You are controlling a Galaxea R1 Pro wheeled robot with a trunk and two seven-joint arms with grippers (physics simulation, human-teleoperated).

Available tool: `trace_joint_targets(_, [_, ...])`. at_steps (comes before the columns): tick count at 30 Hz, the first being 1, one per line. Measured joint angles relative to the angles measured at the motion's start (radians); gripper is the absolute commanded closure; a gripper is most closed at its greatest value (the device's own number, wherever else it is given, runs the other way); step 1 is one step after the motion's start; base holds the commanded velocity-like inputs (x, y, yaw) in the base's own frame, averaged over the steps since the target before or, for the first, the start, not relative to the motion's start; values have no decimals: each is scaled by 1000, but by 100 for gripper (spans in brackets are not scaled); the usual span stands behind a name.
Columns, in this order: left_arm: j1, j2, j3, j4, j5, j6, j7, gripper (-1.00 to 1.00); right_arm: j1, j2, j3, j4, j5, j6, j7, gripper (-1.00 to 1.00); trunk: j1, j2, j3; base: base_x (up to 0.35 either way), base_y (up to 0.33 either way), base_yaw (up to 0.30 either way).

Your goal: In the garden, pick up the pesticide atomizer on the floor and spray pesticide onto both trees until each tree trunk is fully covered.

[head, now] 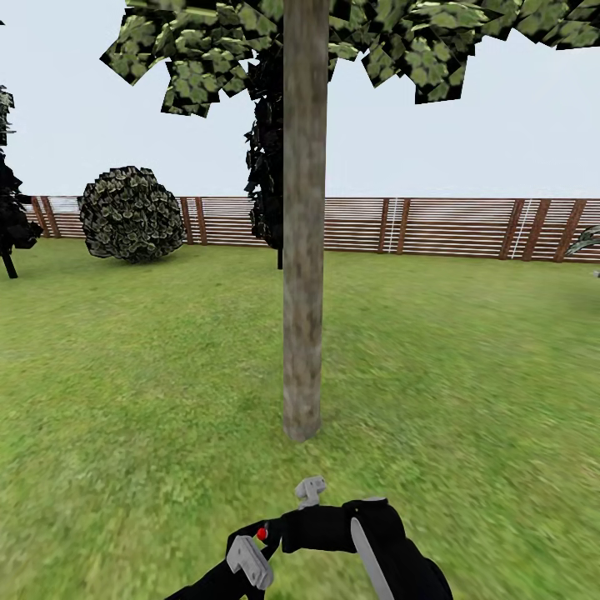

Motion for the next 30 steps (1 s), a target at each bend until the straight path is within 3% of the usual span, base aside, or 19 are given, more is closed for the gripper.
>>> trace_joint_targets(30, [0, 0, 0, 0, 0, 0, -1, 100, 0, 6, 14, 36, 0, -2, 0, 100, 0, 0, 0, 0, 0, 0])
